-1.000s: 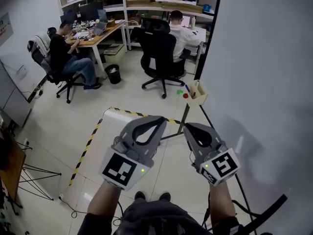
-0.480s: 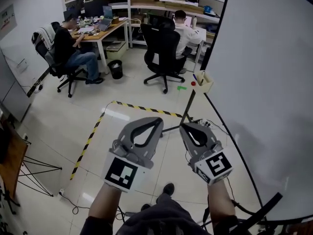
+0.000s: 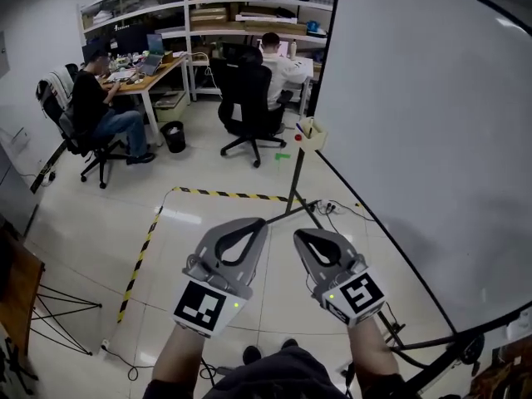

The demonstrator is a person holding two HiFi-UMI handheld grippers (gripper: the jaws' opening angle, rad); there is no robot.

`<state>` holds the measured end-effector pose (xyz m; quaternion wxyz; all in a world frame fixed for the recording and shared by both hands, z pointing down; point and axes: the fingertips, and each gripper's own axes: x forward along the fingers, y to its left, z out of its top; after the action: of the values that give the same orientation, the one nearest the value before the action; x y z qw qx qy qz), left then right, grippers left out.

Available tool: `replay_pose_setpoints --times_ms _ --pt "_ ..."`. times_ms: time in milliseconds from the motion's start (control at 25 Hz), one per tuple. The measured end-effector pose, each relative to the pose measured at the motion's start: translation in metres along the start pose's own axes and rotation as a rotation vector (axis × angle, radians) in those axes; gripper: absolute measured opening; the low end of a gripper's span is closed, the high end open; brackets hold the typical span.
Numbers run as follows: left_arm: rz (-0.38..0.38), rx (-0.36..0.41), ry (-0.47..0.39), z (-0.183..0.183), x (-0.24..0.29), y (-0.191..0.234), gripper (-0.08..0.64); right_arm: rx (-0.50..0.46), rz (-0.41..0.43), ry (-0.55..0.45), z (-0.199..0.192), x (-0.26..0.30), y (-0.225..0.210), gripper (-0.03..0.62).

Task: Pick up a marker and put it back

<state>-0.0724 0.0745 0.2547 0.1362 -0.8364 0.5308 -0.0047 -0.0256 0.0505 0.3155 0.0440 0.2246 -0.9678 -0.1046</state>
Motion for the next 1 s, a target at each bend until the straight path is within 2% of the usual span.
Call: replay_pose_setpoints --times_ms 200,400,560,840,1000 --pt "-0.031 -0.016 -0.009 0.018 -0.004 -0.042 0.006 -0.03 -0.003 -0.017 0.007 -0.045 0.008 0.0" --pt "-0.049 -0.006 -0.025 0.038 -0.007 -0.107 0.006 -0.034 -0.01 -0.022 0.008 -0.11 0.013 0.0" --pt "-0.039 -0.038 -0.026 0.045 -0.008 -0.162 0.006 -0.046 0.002 0.002 0.001 -0.165 0.012 0.0" --pt "-0.055 -0.064 0.064 0.027 -0.015 -0.235 0.006 -0.032 0.003 0.013 -0.01 -0.236 0.013 0.0" --pt "-0.1 -0.173 0.109 0.011 -0.023 -0.257 0.006 -0.012 0.014 -0.002 -0.01 -0.252 0.021 0.0"
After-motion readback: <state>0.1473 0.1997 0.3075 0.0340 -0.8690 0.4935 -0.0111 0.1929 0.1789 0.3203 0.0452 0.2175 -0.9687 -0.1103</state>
